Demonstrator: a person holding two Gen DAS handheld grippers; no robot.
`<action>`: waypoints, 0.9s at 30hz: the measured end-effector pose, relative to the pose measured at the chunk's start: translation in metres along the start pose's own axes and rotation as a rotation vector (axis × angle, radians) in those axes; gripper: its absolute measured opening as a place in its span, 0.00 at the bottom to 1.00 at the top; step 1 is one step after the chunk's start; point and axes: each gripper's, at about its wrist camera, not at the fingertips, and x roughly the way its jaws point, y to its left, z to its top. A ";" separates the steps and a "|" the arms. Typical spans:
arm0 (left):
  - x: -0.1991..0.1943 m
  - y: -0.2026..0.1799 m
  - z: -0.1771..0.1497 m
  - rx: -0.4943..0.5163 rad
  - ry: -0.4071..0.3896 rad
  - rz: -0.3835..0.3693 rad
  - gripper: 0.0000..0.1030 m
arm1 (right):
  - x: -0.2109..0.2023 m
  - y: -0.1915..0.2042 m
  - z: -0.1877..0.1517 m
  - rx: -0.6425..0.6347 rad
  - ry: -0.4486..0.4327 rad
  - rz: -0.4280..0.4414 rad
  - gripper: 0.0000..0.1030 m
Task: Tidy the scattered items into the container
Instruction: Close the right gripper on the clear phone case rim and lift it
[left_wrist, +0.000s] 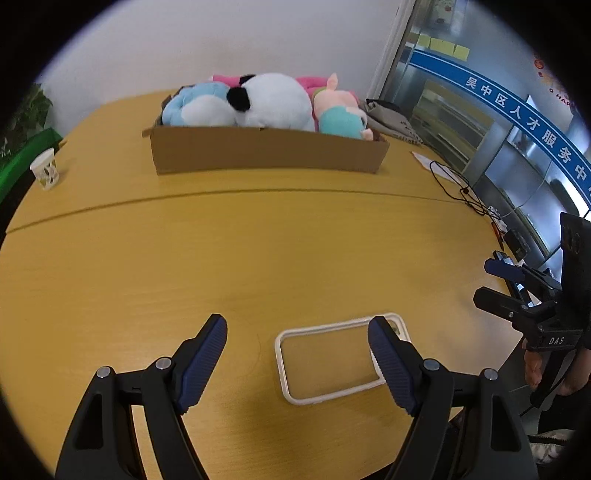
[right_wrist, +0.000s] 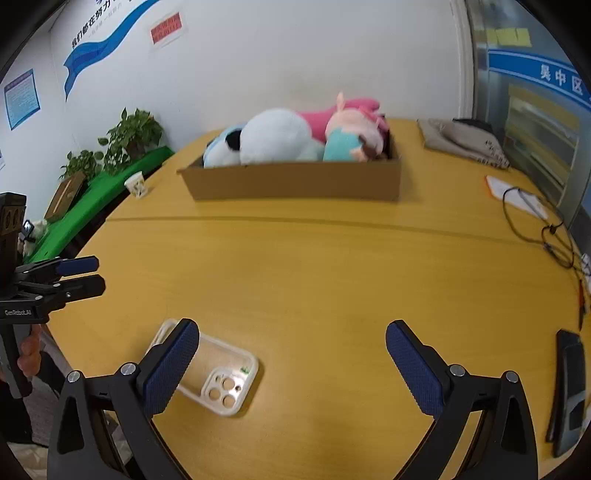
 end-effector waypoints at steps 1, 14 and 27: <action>0.007 0.002 -0.005 -0.011 0.018 -0.006 0.76 | 0.005 0.002 -0.005 -0.003 0.017 0.006 1.00; 0.055 -0.001 -0.032 -0.052 0.136 0.012 0.76 | 0.048 -0.004 -0.038 0.010 0.175 -0.019 0.96; 0.071 0.011 -0.033 -0.114 0.176 0.052 0.06 | 0.085 0.030 -0.047 -0.106 0.258 -0.034 0.65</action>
